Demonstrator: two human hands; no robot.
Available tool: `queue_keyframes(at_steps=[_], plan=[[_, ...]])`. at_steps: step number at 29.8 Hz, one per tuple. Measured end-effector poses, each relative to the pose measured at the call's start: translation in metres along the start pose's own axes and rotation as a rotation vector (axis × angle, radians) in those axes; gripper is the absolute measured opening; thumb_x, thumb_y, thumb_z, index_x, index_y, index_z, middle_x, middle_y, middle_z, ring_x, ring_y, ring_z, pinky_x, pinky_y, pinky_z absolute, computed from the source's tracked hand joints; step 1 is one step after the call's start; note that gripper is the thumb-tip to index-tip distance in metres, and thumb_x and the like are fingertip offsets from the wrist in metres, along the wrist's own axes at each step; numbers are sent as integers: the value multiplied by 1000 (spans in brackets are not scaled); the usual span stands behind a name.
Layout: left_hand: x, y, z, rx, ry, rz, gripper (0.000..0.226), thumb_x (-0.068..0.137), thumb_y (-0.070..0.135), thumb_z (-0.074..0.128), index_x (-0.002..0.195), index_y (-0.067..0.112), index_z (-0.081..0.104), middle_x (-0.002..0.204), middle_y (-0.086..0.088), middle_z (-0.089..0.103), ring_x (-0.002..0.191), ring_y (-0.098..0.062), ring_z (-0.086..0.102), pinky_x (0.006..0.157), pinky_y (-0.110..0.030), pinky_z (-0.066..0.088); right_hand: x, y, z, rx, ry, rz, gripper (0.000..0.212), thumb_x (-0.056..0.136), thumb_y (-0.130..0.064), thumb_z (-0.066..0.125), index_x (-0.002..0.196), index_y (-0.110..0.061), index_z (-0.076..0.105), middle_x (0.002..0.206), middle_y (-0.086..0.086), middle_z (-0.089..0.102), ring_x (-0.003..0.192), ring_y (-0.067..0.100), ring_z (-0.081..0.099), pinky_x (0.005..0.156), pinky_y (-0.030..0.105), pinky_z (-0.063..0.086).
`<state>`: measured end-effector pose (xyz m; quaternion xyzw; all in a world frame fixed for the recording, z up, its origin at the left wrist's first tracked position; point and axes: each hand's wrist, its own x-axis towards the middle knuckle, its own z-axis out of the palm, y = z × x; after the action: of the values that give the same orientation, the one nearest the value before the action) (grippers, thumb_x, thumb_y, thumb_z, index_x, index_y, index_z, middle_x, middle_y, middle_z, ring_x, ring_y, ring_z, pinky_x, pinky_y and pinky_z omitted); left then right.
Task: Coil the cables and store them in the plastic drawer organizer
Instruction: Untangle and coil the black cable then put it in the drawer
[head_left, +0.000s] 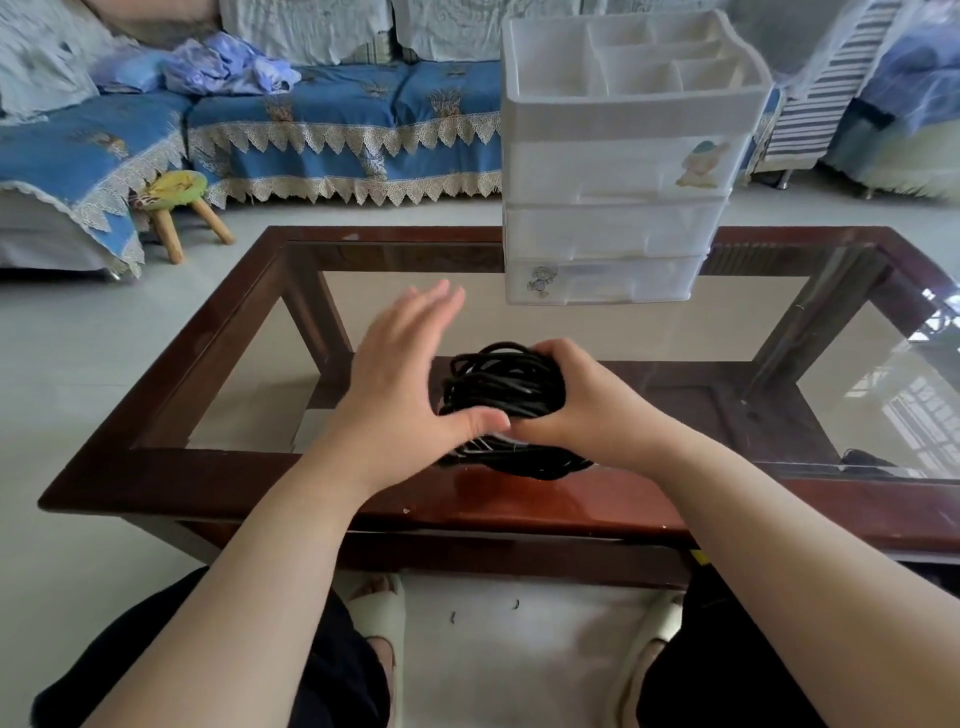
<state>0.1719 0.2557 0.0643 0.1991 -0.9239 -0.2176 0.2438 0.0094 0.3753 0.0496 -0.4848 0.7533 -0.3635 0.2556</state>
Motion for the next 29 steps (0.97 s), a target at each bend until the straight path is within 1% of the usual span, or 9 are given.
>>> queue_keyframes(at_steps=[1, 3, 5, 9, 15, 19, 22, 26, 29], plan=[[0, 2, 3, 47, -107, -15, 104, 67, 66, 65, 152, 26, 20, 158, 10, 15, 146, -9, 7, 119, -41, 12, -2, 1, 2, -44, -23, -19, 75, 65, -46, 80, 126, -23, 40, 120, -8, 50, 106, 6, 55, 91, 27, 48], [0, 4, 9, 15, -264, -89, 103, 67, 59, 71, 151, 31, 19, 156, 13, 22, 143, -6, 16, 117, -35, 18, -5, 2, 4, -95, -60, -68, 76, 66, -43, 80, 127, -22, 40, 121, -8, 46, 108, 6, 52, 93, 26, 46], [-1, 3, 12, -62, -321, -135, 99, 69, 53, 75, 150, 34, 22, 148, 16, 33, 133, -2, 29, 109, -26, 27, -7, 1, 3, -127, -82, -107, 75, 68, -41, 80, 128, -22, 40, 119, -10, 44, 108, 5, 50, 93, 20, 42], [0, 0, 13, -229, -323, -196, 82, 69, 45, 79, 140, 34, 38, 130, 19, 46, 116, 4, 44, 98, -19, 37, -5, 0, 0, -140, -107, -102, 69, 66, -46, 80, 121, -28, 41, 110, -15, 47, 97, -1, 51, 79, 10, 40], [0, 0, 13, -387, -304, -205, 56, 72, 50, 70, 120, 31, 49, 111, 21, 57, 102, 8, 55, 86, -12, 45, -3, 0, -5, -69, -118, -96, 65, 56, -59, 76, 107, -32, 47, 103, -12, 54, 93, 1, 55, 76, 20, 43], [-1, 2, 19, -401, -230, -215, 40, 80, 46, 65, 114, 31, 50, 107, 19, 58, 102, 4, 55, 82, -9, 44, -1, 4, -1, -2, -20, -138, 62, 53, -66, 69, 104, -34, 53, 103, -13, 52, 92, 5, 57, 82, 23, 46], [-1, 3, 27, -402, -188, -220, 31, 88, 36, 61, 116, 26, 49, 107, 14, 59, 102, 0, 56, 84, -16, 46, -2, 8, 3, 47, 51, -154, 56, 57, -63, 68, 103, -33, 57, 101, -12, 52, 87, 7, 58, 79, 22, 46], [-2, 5, 32, -454, -253, -210, 29, 97, 34, 47, 123, 21, 45, 112, 7, 58, 105, -1, 56, 87, -20, 47, -5, 13, 6, 85, 130, -147, 50, 61, -57, 69, 99, -26, 59, 101, -9, 53, 87, 12, 62, 77, 21, 48], [-2, 4, 36, -465, -244, -210, 23, 100, 28, 43, 121, 20, 47, 111, 4, 60, 103, -2, 57, 87, -19, 47, -6, 17, 7, 153, 155, -133, 39, 62, -54, 71, 89, -29, 57, 99, -2, 57, 84, 15, 63, 75, 22, 50]])
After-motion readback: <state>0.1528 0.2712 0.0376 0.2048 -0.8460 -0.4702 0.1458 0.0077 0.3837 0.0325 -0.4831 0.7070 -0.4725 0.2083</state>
